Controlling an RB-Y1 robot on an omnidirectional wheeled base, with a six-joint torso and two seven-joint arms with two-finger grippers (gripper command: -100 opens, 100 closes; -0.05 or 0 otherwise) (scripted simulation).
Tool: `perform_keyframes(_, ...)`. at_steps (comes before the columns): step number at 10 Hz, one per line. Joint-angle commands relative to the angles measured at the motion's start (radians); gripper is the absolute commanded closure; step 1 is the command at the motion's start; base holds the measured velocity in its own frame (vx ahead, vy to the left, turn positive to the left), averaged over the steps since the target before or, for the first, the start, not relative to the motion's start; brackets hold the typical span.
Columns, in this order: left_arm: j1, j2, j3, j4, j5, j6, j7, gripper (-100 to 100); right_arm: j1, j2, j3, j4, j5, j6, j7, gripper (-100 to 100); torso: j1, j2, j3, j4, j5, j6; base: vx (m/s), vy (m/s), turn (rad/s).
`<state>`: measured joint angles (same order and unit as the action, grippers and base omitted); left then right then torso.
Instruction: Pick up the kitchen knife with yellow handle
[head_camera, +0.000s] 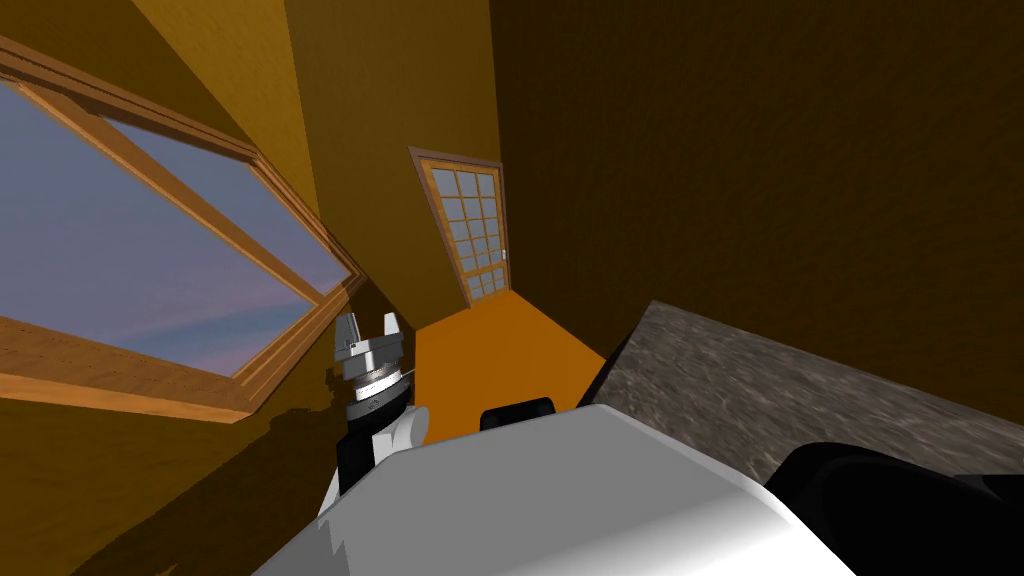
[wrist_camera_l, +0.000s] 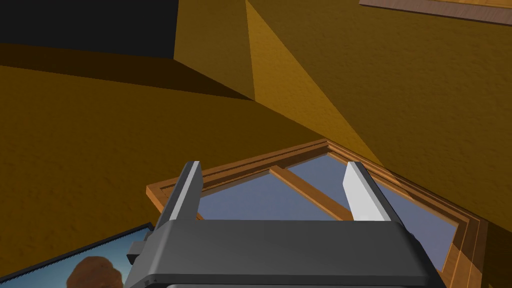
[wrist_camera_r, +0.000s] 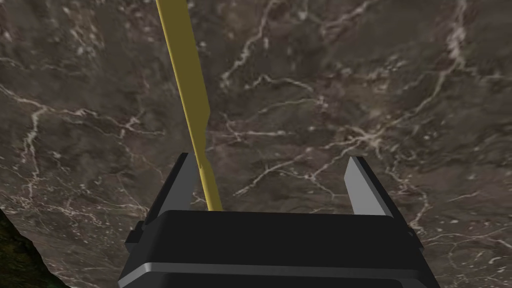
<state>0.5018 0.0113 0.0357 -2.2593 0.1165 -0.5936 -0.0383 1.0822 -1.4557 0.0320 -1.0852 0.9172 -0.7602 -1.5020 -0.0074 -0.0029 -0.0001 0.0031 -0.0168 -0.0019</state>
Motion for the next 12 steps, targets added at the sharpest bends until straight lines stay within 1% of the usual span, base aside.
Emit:
perform_keyframes(1,0.0,0.0,0.0,0.0,0.0,0.0,0.0,0,0.0,0.0,0.0,0.0,0.0,0.0,0.0,-100,0.0,0.0,0.0,0.0,0.0,0.0,0.011,0.008,-0.018)
perform_keyframes(2,0.0,0.0,0.0,0.0,0.0,0.0,0.0,0,0.0,-0.001,0.001,-0.003,0.0,0.004,-0.004,100,-0.001,0.0,0.0,0.0,0.0,0.0,-0.001,-0.001,-0.013)
perform_keyframes(4,0.0,0.0,0.0,0.0,0.0,0.0,0.0,0,0.005,-0.002,0.003,0.002,0.002,0.005,-0.003,100,-0.001,-0.001,0.0,0.001,-0.004,-0.005,0.0,0.003,0.001)
perform_keyframes(6,0.0,0.0,0.0,0.0,0.0,0.0,0.0,0,0.004,-0.003,0.002,0.001,0.002,0.004,-0.003,100,-0.005,-0.002,0.0,0.001,-0.006,-0.003,0.0,0.0,0.0)
perform_keyframes(7,0.0,0.0,0.0,0.0,0.0,0.0,0.0,0,0.004,-0.003,0.002,0.001,0.002,0.004,-0.002,0,-0.005,-0.002,0.0,0.001,-0.006,-0.003,0.0,0.0,0.0)
perform_keyframes(8,0.0,0.0,0.0,0.0,0.0,0.0,0.0,0,-0.009,-0.005,0.009,-0.011,0.001,0.007,-0.011,100,-0.006,-0.002,0.0,0.001,-0.006,-0.003,-0.018,-0.014,-0.016)
perform_keyframes(9,0.0,0.0,0.0,0.0,0.0,0.0,0.0,0,0.001,0.015,-0.013,0.022,-0.004,-0.019,0.017,100,-0.006,-0.001,0.0,0.001,-0.007,-0.004,-0.024,-0.01,0.078)
perform_keyframes(11,0.0,0.0,0.0,0.0,0.0,0.0,0.0,0,0.01,0.036,-0.034,0.056,-0.009,-0.046,0.046,100,-0.007,0.0,0.001,0.002,-0.006,-0.003,-0.015,-0.008,0.049)
perform_keyframes(12,0.0,0.0,0.0,0.0,0.0,0.0,0.0,0,0.02,0.056,-0.056,0.09,-0.015,-0.072,0.075,100,-0.006,0.0,0.001,0.001,-0.006,-0.002,-0.018,-0.009,0.058)
